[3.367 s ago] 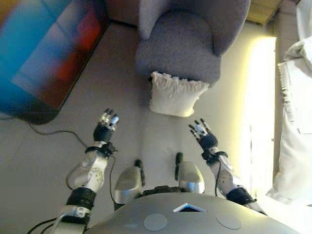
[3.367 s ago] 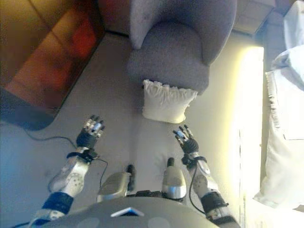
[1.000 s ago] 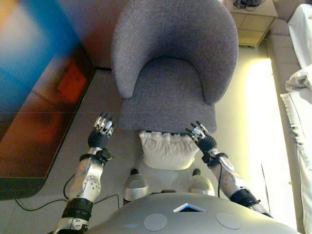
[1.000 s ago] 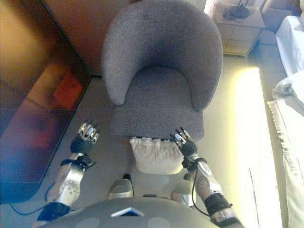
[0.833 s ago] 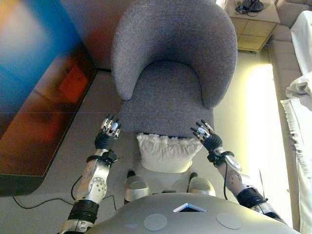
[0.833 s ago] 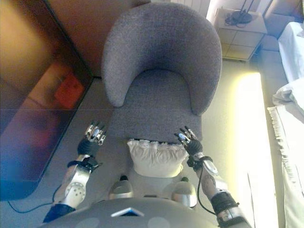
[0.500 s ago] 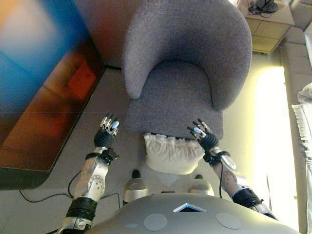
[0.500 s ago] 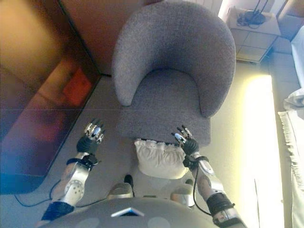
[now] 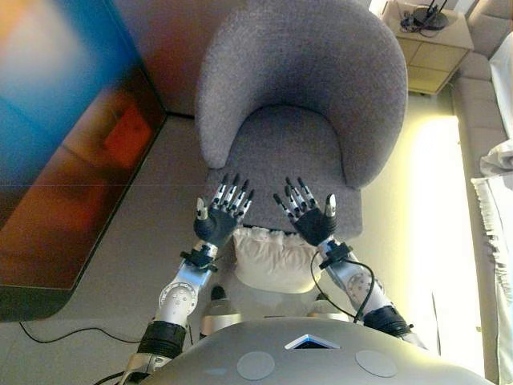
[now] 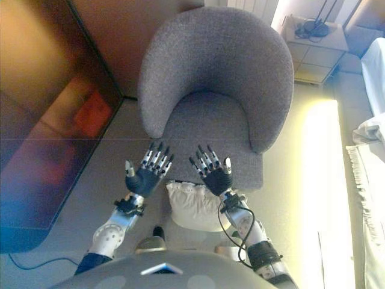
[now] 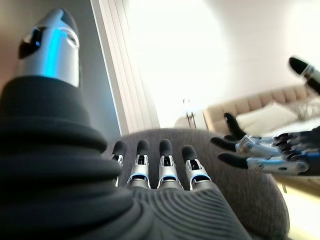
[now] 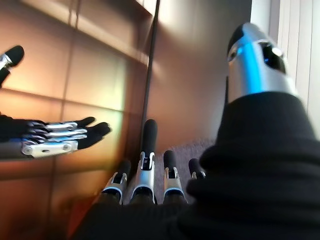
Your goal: Pick up the cushion and take it to the sofa
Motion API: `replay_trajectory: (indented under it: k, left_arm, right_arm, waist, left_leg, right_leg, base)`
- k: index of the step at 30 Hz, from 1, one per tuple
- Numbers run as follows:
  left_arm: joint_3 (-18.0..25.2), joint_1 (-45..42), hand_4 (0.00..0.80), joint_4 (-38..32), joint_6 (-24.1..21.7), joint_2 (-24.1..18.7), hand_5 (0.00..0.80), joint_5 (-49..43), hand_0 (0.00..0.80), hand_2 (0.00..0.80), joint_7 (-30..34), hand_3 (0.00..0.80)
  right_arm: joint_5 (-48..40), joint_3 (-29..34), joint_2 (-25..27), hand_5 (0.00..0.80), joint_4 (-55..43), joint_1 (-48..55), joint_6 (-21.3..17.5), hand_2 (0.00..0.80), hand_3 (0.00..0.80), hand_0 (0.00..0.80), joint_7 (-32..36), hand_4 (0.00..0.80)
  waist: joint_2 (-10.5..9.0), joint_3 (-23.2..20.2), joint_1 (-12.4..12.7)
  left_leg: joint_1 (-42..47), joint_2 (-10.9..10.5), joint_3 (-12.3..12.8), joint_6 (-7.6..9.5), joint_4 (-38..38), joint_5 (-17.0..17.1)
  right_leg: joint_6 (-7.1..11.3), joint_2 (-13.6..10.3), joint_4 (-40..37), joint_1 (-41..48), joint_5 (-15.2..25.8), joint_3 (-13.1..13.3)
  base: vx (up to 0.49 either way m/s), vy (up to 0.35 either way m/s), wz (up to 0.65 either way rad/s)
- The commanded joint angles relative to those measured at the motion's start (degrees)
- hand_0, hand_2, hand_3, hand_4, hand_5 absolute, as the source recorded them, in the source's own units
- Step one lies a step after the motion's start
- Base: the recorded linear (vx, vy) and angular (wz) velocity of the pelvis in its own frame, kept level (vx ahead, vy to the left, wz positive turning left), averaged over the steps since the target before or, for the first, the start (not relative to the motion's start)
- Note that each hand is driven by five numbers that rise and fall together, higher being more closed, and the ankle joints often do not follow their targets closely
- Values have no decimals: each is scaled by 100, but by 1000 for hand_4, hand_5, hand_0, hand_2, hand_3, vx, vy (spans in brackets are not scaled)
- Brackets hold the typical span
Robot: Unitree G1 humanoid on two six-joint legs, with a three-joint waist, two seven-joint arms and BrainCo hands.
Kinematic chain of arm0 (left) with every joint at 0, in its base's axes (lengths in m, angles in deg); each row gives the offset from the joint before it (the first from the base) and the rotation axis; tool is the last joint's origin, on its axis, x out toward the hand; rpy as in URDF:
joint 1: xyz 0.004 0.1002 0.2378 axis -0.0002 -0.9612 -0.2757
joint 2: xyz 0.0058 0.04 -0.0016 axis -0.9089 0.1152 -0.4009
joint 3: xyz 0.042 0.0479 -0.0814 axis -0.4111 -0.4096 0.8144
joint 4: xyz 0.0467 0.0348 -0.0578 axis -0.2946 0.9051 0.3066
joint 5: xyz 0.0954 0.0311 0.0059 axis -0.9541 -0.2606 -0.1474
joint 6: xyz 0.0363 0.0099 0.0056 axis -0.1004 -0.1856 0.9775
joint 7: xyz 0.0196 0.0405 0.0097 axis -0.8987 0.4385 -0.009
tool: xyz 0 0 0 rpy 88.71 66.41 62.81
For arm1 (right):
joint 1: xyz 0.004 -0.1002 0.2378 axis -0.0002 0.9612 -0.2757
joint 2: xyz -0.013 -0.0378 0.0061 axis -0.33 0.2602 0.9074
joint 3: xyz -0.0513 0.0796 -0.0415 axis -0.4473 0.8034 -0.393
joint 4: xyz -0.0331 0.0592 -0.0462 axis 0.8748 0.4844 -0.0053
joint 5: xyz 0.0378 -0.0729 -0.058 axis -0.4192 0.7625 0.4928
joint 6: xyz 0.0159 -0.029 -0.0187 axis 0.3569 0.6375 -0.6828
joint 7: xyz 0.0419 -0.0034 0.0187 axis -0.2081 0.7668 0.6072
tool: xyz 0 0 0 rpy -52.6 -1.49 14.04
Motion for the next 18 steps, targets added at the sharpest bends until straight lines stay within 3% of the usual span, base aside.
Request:
replay_trajectory:
  k: [1,14,18]
  left_arm:
    - [131,201,0,-207,-92,-163,0,-1,0,0,285,0]
    - [184,142,0,-358,-60,-317,0,-79,0,0,251,0]
    - [82,145,0,-451,424,-437,0,-740,0,0,1122,0]
  right_arm:
    - [-260,181,-67,0,-601,-11,103,0,0,0,301,0]
    - [-265,109,8,0,-613,44,115,0,0,0,367,0]
    - [-273,116,57,0,-656,47,96,0,0,0,312,0]
  waist:
    - [-3,-56,87]
    - [-3,-56,105]
    - [4,-36,96]
  left_leg:
    - [-198,247,130,190,363,-131]
    - [-182,202,145,196,331,-123]
    - [-187,190,145,206,341,-144]
  right_leg:
    - [-16,-169,334,-423,173,-202]
    - [-29,-119,269,-425,201,-175]
    - [-28,-114,276,-444,189,-161]
  base:
    - [0,0,0]
    - [0,0,0]
    - [0,0,0]
